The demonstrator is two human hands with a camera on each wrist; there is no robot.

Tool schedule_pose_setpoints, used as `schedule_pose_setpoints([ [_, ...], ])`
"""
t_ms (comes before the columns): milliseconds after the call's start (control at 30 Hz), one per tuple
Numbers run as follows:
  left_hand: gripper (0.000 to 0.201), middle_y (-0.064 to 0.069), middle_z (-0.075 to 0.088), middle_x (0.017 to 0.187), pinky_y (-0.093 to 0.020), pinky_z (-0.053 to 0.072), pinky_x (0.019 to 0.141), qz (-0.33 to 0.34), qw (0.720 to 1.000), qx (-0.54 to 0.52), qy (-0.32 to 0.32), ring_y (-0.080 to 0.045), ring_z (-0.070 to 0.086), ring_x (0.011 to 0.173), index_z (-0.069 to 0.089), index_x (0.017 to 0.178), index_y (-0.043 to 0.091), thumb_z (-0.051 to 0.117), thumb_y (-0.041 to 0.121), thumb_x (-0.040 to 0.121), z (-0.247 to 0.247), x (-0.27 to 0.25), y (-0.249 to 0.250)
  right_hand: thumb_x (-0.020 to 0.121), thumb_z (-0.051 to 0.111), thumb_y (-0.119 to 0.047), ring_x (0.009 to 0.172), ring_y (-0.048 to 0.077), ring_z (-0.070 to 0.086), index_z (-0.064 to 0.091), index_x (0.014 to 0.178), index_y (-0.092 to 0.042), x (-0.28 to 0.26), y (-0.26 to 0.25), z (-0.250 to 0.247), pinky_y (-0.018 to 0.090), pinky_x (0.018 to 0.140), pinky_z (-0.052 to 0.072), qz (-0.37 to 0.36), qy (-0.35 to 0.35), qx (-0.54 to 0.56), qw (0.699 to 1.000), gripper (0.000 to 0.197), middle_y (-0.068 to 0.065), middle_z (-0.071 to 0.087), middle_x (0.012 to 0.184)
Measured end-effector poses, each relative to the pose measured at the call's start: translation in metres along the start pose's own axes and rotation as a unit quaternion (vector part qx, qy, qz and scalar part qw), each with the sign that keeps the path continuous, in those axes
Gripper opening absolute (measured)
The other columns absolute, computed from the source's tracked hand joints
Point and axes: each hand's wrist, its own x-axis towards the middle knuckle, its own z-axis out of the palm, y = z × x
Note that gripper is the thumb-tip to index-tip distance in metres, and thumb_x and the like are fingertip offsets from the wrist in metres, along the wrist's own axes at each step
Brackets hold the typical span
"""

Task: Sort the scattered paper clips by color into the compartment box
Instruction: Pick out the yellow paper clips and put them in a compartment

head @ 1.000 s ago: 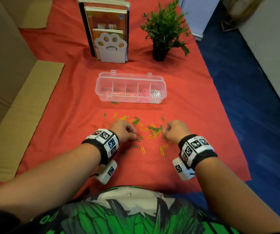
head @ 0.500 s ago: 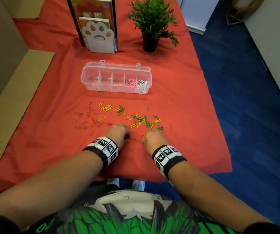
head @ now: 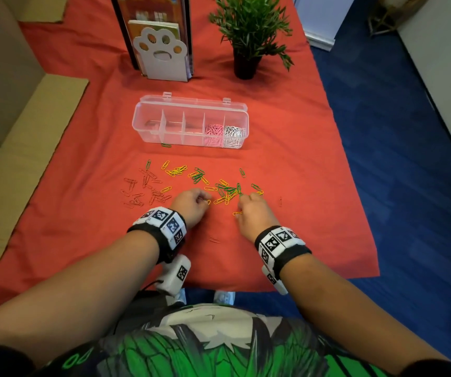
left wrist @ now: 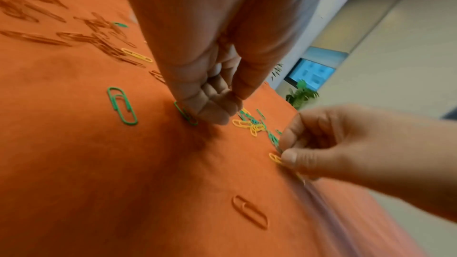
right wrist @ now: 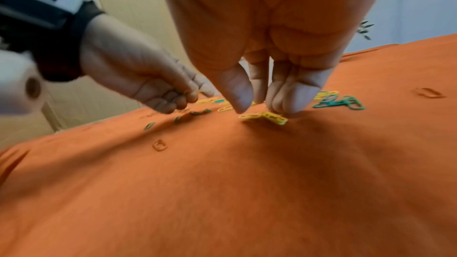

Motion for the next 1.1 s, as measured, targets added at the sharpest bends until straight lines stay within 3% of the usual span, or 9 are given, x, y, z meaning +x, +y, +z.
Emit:
schedule_pose_setpoints([
  [167, 0.032, -0.004, 0.045, 0.064, -0.015, 0.045, 0.036, -0.144, 0.953, -0.261, -0.049, -0.014, 0.045, 0.055, 0.051, 0.067, 0.013, 0.033, -0.005, 0.087, -0.009, 0.005, 0.021, 0.084, 0.039, 0.005, 0.112, 0.037, 0.048, 0.047, 0.115, -0.002, -0.004, -0.013, 0.006, 0.042, 0.095, 0.042, -0.026, -0.024, -0.070, 0.997, 0.033, 0.020, 0.050, 0.117],
  [333, 0.022, -0.002, 0.040, 0.061, -0.016, 0.041, 0.039, -0.155, 0.948, -0.275, -0.046, -0.014, 0.041, 0.051, 0.050, 0.066, 0.017, 0.048, 0.009, 0.087, -0.005, 0.018, 0.025, 0.083, 0.038, 0.004, 0.113, 0.035, 0.051, 0.048, 0.113, 0.000, 0.001, -0.010, 0.005, 0.039, 0.097, 0.041, -0.006, -0.048, -0.052, 0.997, 0.033, 0.021, 0.053, 0.118],
  [433, 0.016, -0.009, 0.063, 0.074, -0.027, 0.046, 0.063, -0.043, 0.997, -0.056, -0.020, -0.023, 0.055, 0.066, 0.061, 0.068, 0.018, 0.060, 0.019, 0.084, 0.001, 0.026, 0.019, 0.083, 0.043, 0.000, 0.098, 0.028, 0.060, 0.061, 0.101, -0.006, 0.009, 0.000, -0.005, 0.033, 0.087, 0.046, 0.102, -0.064, 0.105, 0.987, 0.026, 0.016, 0.064, 0.104],
  [567, 0.019, -0.010, 0.070, 0.101, -0.029, 0.045, 0.083, 0.084, 0.979, 0.188, 0.012, -0.025, 0.062, 0.098, 0.070, 0.092, 0.012, 0.068, 0.025, 0.079, 0.005, 0.025, 0.013, 0.088, 0.036, 0.005, 0.046, 0.008, 0.055, 0.050, 0.072, -0.018, 0.016, 0.013, -0.026, 0.020, 0.043, 0.047, 0.259, -0.058, 0.468, 0.843, 0.031, 0.004, 0.051, 0.069],
  [667, 0.020, -0.015, 0.060, 0.110, -0.029, 0.042, 0.088, 0.117, 0.962, 0.247, 0.019, -0.029, 0.057, 0.105, 0.068, 0.098, 0.009, 0.064, 0.021, 0.081, 0.009, 0.025, 0.014, 0.086, 0.039, 0.004, 0.051, 0.011, 0.046, 0.048, 0.072, -0.015, 0.020, 0.024, -0.043, 0.016, 0.039, 0.040, 0.276, -0.014, 0.568, 0.776, 0.026, 0.004, 0.045, 0.065],
  [800, 0.017, -0.020, 0.059, 0.106, -0.033, 0.041, 0.089, 0.142, 0.954, 0.264, -0.007, -0.033, 0.056, 0.103, 0.065, 0.095, 0.004, 0.054, 0.013, 0.084, 0.014, 0.024, 0.014, 0.085, 0.049, -0.003, 0.057, 0.015, 0.048, 0.051, 0.069, -0.020, 0.035, 0.038, -0.041, 0.025, 0.054, 0.041, 0.235, -0.004, 0.378, 0.895, 0.024, -0.001, 0.049, 0.063],
  [900, 0.011, -0.016, 0.063, 0.092, -0.030, 0.039, 0.077, 0.122, 0.973, 0.194, -0.003, -0.028, 0.058, 0.090, 0.062, 0.084, 0.006, 0.053, 0.012, 0.083, 0.011, 0.025, 0.016, 0.077, 0.051, -0.003, 0.081, 0.028, 0.060, 0.064, 0.083, -0.014, 0.039, 0.038, -0.033, 0.029, 0.075, 0.047, 0.163, 0.003, 0.158, 0.974, 0.018, 0.009, 0.060, 0.084],
  [1000, 0.012, -0.002, 0.054, 0.062, -0.027, 0.035, 0.059, 0.011, 0.999, -0.027, -0.034, -0.018, 0.046, 0.058, 0.052, 0.066, 0.017, 0.058, 0.017, 0.075, 0.004, 0.023, 0.025, 0.075, 0.054, -0.007, 0.095, 0.035, 0.055, 0.062, 0.099, -0.010, 0.036, 0.035, -0.020, 0.037, 0.087, 0.049, 0.101, 0.009, 0.038, 0.994, 0.026, 0.017, 0.049, 0.106],
  [1100, 0.017, 0.001, 0.045, 0.051, -0.018, 0.033, 0.043, -0.095, 0.940, -0.321, -0.064, -0.009, 0.039, 0.040, 0.045, 0.060, 0.018, 0.048, 0.004, 0.070, -0.009, 0.022, 0.030, 0.077, 0.055, -0.008, 0.097, 0.036, 0.054, 0.055, 0.102, -0.008, 0.034, 0.030, -0.014, 0.042, 0.084, 0.050, 0.071, 0.019, -0.022, 0.997, 0.024, 0.016, 0.044, 0.109],
])
